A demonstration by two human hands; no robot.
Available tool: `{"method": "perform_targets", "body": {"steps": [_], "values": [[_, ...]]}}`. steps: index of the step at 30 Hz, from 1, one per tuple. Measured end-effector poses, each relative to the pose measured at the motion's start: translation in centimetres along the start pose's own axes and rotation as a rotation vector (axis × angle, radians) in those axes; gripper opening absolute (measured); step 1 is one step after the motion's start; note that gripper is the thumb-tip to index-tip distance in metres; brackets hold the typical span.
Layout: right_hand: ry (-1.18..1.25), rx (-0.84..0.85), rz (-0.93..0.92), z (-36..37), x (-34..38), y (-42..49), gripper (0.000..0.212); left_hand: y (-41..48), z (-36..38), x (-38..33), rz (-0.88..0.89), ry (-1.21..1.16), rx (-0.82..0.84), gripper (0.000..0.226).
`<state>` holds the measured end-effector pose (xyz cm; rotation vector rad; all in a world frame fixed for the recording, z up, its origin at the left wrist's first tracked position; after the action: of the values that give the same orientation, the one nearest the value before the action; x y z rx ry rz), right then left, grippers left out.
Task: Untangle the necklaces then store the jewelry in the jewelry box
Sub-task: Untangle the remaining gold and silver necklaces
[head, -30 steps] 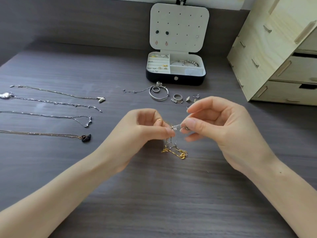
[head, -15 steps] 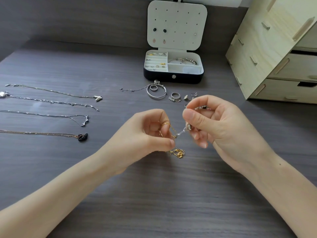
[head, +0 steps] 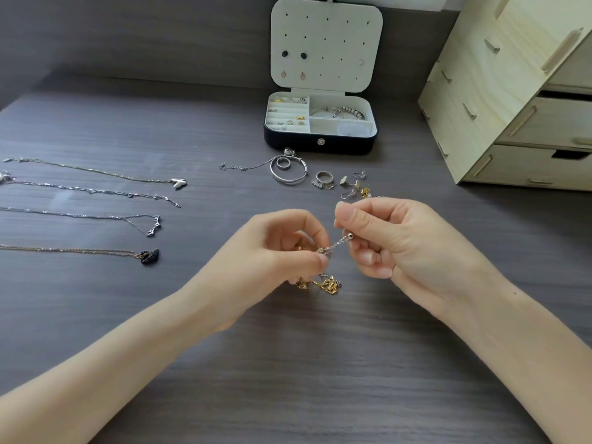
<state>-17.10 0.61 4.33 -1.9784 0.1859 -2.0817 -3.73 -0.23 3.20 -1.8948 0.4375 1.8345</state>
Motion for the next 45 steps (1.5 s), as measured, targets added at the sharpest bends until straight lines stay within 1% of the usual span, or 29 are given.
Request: {"method": "perform_targets", "body": {"steps": [2, 4, 8, 10, 12, 16, 18, 19, 21, 23, 24, 26, 27, 29, 33, 35, 37, 40, 42, 45], "values": [[-0.011, -0.021, 0.012, -0.1, -0.3, 0.1, 0.025, 0.0, 0.0, 0.0, 0.005, 0.026, -0.005, 0.002], [-0.017, -0.036, 0.015, -0.1, -0.5, 0.2, 0.025, 0.0, -0.2, 0.1, -0.003, 0.031, -0.011, 0.007], [-0.069, -0.054, -0.005, -0.2, -0.9, 0.2, 0.026, 0.0, -0.4, 0.3, -0.032, -0.024, 0.002, 0.024], [-0.191, -0.073, -0.072, -0.3, -0.6, 0.0, 0.027, 0.0, -0.4, 0.3, -0.05, -0.056, 0.018, 0.022], [-0.354, -0.083, -0.181, -0.2, 0.0, -0.3, 0.024, 0.0, -0.4, 0.2, -0.071, -0.108, 0.021, 0.011], [-0.601, -0.097, -0.359, 0.1, 0.6, -1.0, 0.014, 0.0, -0.5, 0.2, -0.093, -0.174, 0.0, 0.015], [-0.665, -0.088, -0.421, 0.2, 0.7, -1.3, 0.01, 0.0, -0.6, 0.2, -0.098, -0.194, -0.017, 0.013], [-0.689, -0.08, -0.435, 0.2, 0.7, -1.3, 0.011, 0.0, -0.7, 0.2, -0.1, -0.194, -0.028, 0.012], [-0.72, -0.033, -0.439, 0.4, 0.6, -1.3, 0.014, 0.0, -0.8, 0.2, -0.096, -0.177, -0.045, 0.008], [-0.76, -0.001, -0.455, 0.6, 0.5, -1.3, 0.011, 0.0, -0.9, 0.2, -0.086, -0.16, -0.04, 0.005], [-0.774, -0.004, -0.465, 0.6, 0.4, -1.3, 0.008, 0.1, -1.0, 0.2, -0.086, -0.145, -0.033, 0.008], [-0.766, -0.005, -0.466, 0.5, 0.4, -1.2, 0.003, 0.1, -1.1, 0.3, -0.093, -0.106, -0.03, 0.014], [-0.745, 0.0, -0.463, 0.5, 0.4, -1.2, 0.006, 0.0, -1.2, 0.2, -0.095, -0.092, -0.037, 0.014], [-0.647, 0.014, -0.436, 0.3, 0.5, -1.0, 0.01, 0.1, -1.4, 0.1, -0.1, -0.077, -0.065, 0.005], [-0.52, 0.017, -0.39, -0.1, 0.5, -0.8, 0.012, 0.0, -1.7, 0.0, -0.099, -0.038, -0.087, 0.008], [-0.521, 0.042, -0.383, 0.2, 0.3, -0.8, 0.01, -0.1, -1.6, -0.1, -0.112, -0.085, -0.061, 0.007], [-0.575, 0.085, -0.364, 0.8, -0.1, -0.9, 0.016, -0.1, -1.3, -0.2, -0.124, -0.148, -0.019, 0.007], [-0.612, 0.123, -0.337, 1.3, -0.4, -0.9, 0.009, -0.2, -0.9, -0.4, -0.128, -0.184, 0.023, 0.005], [-0.595, 0.1, -0.338, 0.9, -0.1, -0.9, 0.007, -0.2, -1.0, -0.4, -0.127, -0.17, 0.008, 0.006], [-0.539, 0.074, -0.33, 0.3, 0.5, -0.9, 0.007, -0.1, -1.6, -0.4, -0.117, -0.086, -0.058, 0.007]]}}
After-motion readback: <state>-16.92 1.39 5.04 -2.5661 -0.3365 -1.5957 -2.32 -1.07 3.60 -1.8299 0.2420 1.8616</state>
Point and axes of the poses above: each hand's wrist, its own y-axis towards the middle knuckle, its own z-axis out of the palm, x = y × z, the point moved 5 cm from there along y, towards the middle knuckle, and after that the axes turned 3 degrees about -y, right-handed, at the moved point
